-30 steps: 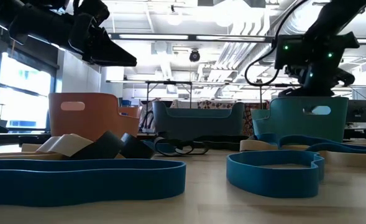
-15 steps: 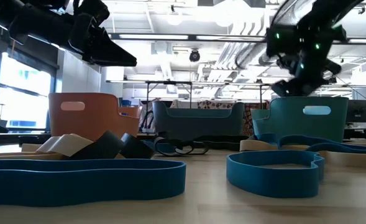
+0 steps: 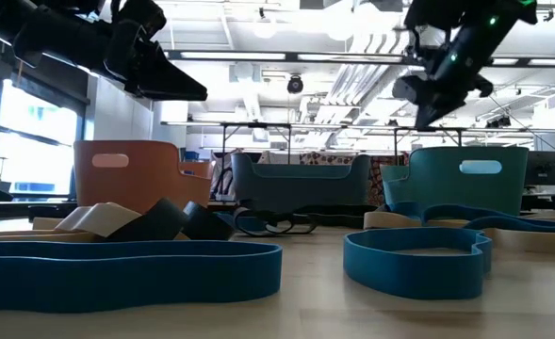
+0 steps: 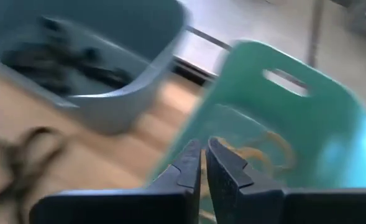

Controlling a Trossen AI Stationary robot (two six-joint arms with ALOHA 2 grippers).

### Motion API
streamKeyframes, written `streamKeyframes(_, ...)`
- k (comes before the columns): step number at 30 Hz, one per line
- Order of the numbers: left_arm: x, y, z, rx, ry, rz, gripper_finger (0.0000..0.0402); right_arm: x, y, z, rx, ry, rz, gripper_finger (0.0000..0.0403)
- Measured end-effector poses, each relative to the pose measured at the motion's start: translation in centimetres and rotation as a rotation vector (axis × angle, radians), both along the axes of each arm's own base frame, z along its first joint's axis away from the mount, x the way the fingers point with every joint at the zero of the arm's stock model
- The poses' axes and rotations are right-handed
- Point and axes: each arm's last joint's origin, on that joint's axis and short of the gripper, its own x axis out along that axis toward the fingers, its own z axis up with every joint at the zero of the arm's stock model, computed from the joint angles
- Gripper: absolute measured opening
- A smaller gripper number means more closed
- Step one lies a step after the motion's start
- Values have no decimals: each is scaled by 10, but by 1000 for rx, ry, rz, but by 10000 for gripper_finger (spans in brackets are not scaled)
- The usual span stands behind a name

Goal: Sort rubber bands into baskets
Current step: Put the black rubber band into the blue bin

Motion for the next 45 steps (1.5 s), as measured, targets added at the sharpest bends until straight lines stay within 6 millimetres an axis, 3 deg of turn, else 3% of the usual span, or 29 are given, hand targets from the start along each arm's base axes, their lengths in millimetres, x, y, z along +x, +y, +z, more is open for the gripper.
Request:
streamKeyframes(8,0,0,0,1,-1,0,158,35,45,2,-1,-183,255,20)
streamKeyframes(15,0,0,0,2,3,0,158,65,64,-34,89,-109,378,91)
streamKeyframes(22,0,0,0,-1,-3,1,158,86,51,-71,155,-8,387,150)
streamKeyframes(30,0,-1,0,-30,-6,-20,158,99,29,-98,210,92,465,154)
streamKeyframes(37,0,-1,0,-33,-7,-19,158,100,17,-110,263,143,492,154)
streamKeyframes(41,0,-1,0,-58,-13,-12,158,100,16,-112,264,148,494,137)
streamKeyframes(45,0,-1,0,-72,-16,-7,158,101,16,-111,251,153,519,84)
